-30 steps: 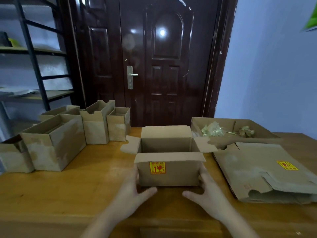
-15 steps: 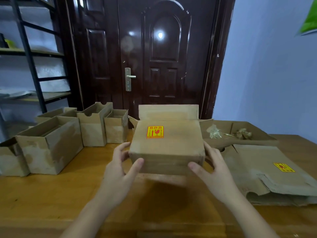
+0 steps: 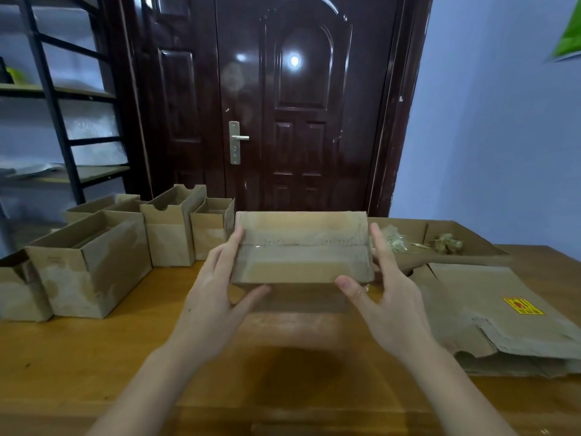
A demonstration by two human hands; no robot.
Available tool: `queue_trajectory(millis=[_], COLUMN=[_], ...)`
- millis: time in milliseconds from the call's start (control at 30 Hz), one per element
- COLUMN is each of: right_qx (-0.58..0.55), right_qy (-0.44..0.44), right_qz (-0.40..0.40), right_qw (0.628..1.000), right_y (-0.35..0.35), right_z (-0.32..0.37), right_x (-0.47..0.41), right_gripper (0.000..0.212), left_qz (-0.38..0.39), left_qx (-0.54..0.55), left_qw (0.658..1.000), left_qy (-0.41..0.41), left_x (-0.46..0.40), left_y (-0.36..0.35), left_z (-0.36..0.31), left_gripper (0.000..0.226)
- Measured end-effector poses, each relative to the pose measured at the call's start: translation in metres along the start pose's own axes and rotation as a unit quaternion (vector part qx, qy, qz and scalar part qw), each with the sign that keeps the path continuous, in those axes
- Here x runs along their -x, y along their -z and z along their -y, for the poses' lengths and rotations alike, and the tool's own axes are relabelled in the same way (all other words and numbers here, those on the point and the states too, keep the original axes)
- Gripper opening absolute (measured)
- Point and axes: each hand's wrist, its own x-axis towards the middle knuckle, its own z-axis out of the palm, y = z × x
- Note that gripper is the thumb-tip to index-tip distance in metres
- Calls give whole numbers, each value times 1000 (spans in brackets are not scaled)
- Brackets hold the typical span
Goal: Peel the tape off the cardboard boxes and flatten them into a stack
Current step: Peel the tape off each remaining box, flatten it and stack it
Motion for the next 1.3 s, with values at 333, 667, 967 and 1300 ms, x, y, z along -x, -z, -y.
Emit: queue_trajectory(millis=[333, 667, 967, 1300], right_qx=[91, 63, 40, 36], right_qy=[-35, -95, -14, 157], right_qz=[71, 201, 56, 200], right_qw=[993, 973, 998, 966], right_y=[-17, -40, -64, -74], right_z=[-14, -41, -41, 0], right_x=[-15, -28, -35, 15], right_gripper=[69, 53, 36, 73], left_qz=[30, 51, 185, 78], left_qx=[-33, -174, -144, -195], left_qw=[997, 981, 969, 956], left_qy=[58, 65, -83, -206], left_x=[-11, 5, -8, 7], left_y=[-18, -28, -4, -20], left_z=[11, 39, 42, 43], left_gripper=[81, 78, 82, 58])
